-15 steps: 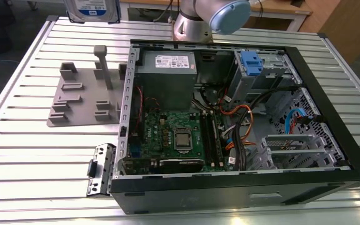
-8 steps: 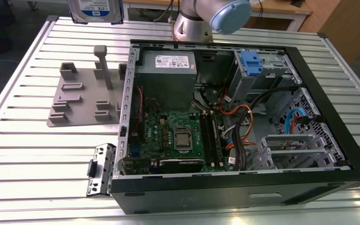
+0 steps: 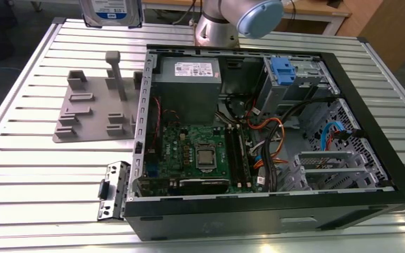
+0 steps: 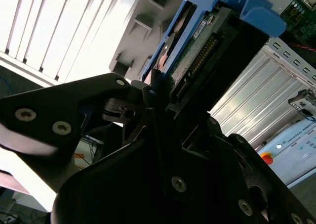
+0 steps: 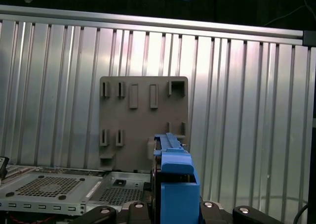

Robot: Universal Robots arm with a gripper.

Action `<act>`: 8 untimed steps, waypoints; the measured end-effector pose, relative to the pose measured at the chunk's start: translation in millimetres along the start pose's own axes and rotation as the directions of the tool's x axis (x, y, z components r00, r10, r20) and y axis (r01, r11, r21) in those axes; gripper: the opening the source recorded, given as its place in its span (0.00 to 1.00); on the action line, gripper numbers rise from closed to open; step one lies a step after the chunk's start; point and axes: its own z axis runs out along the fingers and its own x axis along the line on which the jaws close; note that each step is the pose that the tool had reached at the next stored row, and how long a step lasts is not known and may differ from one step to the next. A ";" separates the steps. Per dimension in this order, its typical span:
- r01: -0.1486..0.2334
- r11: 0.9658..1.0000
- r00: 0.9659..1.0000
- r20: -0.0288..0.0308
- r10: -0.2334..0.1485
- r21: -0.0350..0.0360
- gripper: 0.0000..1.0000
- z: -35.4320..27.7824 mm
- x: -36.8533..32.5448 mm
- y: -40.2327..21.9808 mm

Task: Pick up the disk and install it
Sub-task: 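Pick up the disk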

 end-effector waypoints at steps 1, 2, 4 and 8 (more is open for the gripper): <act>0.000 1.000 1.000 0.000 0.000 0.000 0.36 0.0 0.3 -0.9; 0.000 1.000 1.000 0.000 0.000 0.000 0.36 0.0 0.7 -1.7; 0.000 1.000 1.000 0.000 0.000 0.000 0.36 -0.1 1.3 -3.4; 0.000 1.000 1.000 0.000 0.000 0.000 0.36 -0.2 2.8 -6.6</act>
